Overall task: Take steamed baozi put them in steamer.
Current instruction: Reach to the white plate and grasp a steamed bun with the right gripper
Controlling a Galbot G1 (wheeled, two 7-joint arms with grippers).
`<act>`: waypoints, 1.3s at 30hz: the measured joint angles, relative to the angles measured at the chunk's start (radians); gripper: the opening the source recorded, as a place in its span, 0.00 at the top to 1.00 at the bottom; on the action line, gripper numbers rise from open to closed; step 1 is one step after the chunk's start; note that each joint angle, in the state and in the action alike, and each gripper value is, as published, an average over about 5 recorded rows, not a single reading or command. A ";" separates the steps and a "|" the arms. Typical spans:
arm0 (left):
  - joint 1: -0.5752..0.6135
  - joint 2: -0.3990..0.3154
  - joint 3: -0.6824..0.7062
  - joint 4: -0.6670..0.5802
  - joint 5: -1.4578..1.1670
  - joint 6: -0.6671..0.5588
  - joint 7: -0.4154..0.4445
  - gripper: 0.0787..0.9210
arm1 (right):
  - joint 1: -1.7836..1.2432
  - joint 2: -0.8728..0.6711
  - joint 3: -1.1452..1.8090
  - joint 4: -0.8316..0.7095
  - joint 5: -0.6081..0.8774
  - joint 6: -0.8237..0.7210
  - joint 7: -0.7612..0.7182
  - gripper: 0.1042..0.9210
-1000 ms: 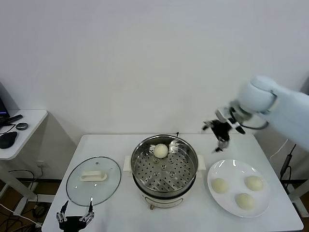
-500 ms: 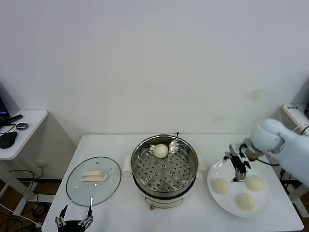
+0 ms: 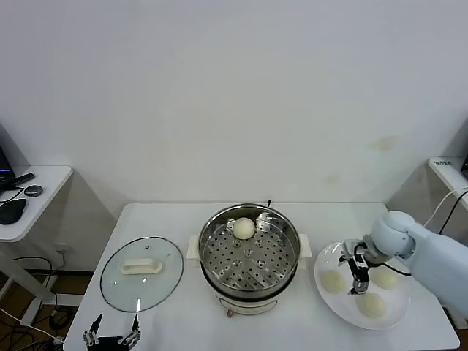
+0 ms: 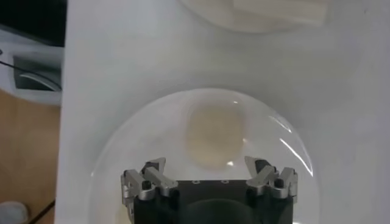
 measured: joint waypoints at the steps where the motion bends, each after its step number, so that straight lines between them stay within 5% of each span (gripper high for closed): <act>1: -0.001 0.000 -0.001 0.001 -0.001 0.000 0.000 0.12 | -0.004 0.006 0.002 -0.004 -0.002 0.000 0.004 0.12; 28: -0.016 0.000 -0.001 0.021 -0.004 0.002 0.002 0.12 | -0.056 0.088 0.018 -0.070 -0.045 -0.009 0.059 0.12; 39: -0.015 0.000 0.003 0.024 -0.002 0.002 0.002 0.12 | -0.074 0.082 0.041 -0.069 -0.041 -0.012 0.058 0.44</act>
